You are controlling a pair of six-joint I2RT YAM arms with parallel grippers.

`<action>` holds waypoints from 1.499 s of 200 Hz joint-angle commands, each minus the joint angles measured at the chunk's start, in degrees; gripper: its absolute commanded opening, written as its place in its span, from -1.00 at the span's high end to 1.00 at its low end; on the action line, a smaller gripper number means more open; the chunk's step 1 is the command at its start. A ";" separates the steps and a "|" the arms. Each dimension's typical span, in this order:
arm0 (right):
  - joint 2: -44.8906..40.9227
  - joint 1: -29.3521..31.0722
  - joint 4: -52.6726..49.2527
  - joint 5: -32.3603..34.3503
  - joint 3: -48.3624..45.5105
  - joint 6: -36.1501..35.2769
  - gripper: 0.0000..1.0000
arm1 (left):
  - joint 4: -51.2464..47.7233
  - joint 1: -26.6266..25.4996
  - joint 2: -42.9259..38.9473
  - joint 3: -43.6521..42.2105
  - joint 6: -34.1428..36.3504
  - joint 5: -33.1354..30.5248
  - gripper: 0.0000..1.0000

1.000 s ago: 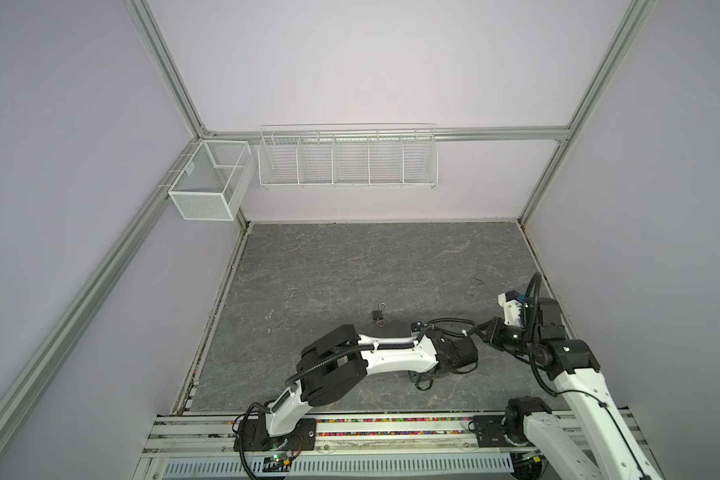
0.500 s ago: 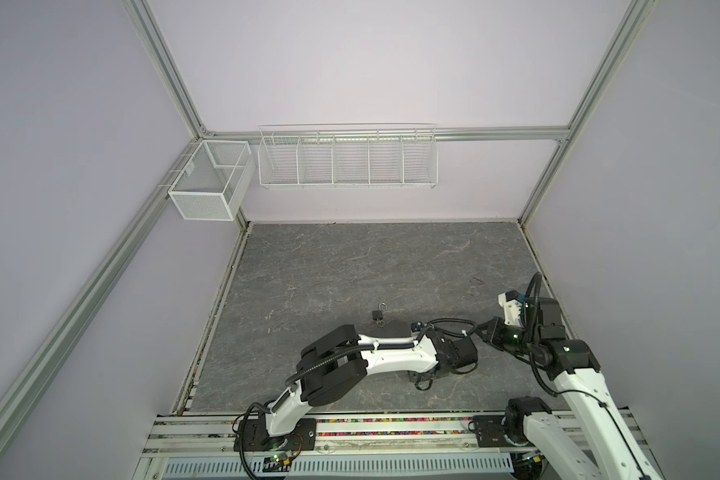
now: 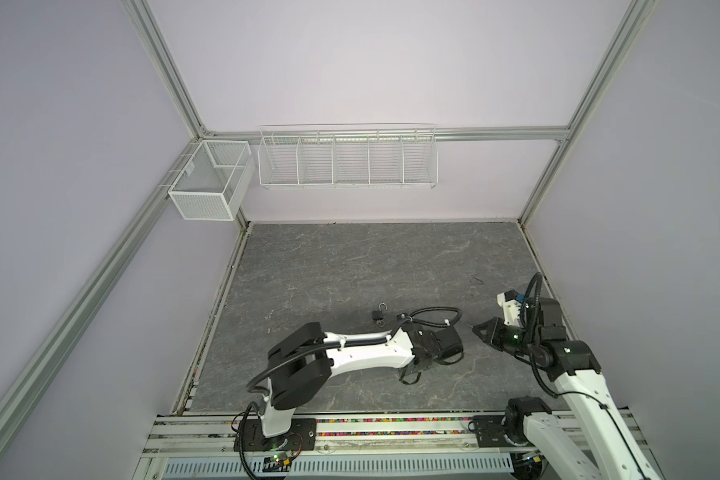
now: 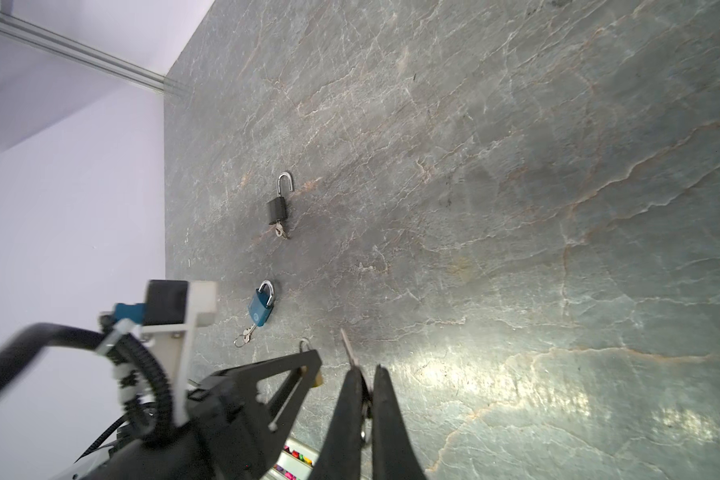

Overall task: Unlock with the key
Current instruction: 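Lift the gold padlock off the table with the left gripper, then bring the gold padlock toward the right gripper while the right gripper brings the key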

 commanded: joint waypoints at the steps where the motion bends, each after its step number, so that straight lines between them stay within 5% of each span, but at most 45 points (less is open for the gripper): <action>1: -1.67 2.55 3.91 -0.59 0.65 0.35 0.86 | 4.52 0.92 -7.24 -2.92 -3.26 -5.25 0.70; 95: -3.30 26.26 16.68 15.67 0.24 7.12 0.87 | 31.04 6.91 -30.42 -23.75 -10.24 -11.20 0.79; 191: 3.70 52.05 22.85 41.98 6.14 5.28 0.87 | 36.72 7.70 -32.54 -22.96 -12.80 -11.78 0.86; 300: 7.10 57.01 31.52 48.83 3.99 0.66 0.86 | 38.87 7.69 -30.37 -21.85 -16.62 -8.46 0.91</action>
